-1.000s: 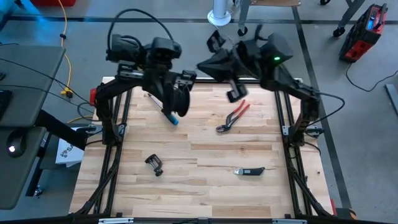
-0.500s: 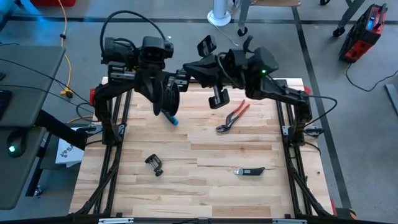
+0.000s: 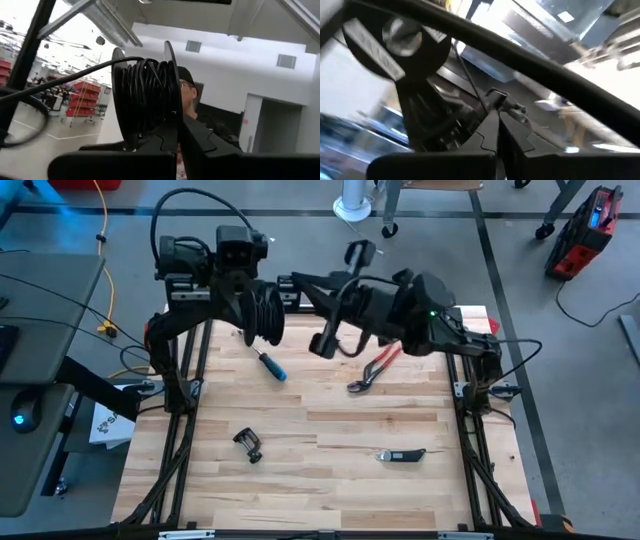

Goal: Coil cords
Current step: Coil the black wire onto the black spool

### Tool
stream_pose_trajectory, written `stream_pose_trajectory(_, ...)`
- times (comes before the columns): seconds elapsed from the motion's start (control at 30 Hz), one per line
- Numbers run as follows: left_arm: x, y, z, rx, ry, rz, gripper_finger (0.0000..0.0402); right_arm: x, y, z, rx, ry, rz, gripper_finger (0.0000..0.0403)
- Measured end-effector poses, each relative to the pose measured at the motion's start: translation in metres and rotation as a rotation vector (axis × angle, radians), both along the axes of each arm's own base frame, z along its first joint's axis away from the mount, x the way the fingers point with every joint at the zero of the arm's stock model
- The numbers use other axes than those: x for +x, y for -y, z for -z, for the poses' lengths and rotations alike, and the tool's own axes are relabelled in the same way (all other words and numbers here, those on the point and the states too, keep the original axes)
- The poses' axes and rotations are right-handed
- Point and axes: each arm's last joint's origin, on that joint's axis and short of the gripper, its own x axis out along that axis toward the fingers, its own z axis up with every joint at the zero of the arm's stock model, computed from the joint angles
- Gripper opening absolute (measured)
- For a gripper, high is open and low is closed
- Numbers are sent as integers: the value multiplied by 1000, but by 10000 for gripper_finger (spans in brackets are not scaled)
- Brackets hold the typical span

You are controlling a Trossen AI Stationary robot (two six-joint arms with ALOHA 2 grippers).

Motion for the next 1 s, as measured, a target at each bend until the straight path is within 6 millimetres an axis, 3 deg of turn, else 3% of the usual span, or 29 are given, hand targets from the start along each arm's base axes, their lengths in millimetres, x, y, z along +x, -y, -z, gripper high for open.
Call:
stream_pose_trajectory(0.13,1,1,-1,-42,-8,1,0,2,-5,0,-108,-1,207,0)
stream_pose_trajectory(0.33,-6,4,-7,-174,129,-62,0,3,-6,1,-340,-24,356,0)
stream_pose_trajectory(0.6,-2,-1,-7,-217,112,-96,0,8,-8,5,-255,-19,274,0)
stream_pose_trajectory(0.73,-1,-1,-8,-261,103,-106,0,9,-9,6,-170,-7,132,0)
stream_pose_trajectory(1.0,3,-12,-10,-405,303,-369,0,20,-13,16,-111,-35,53,0)
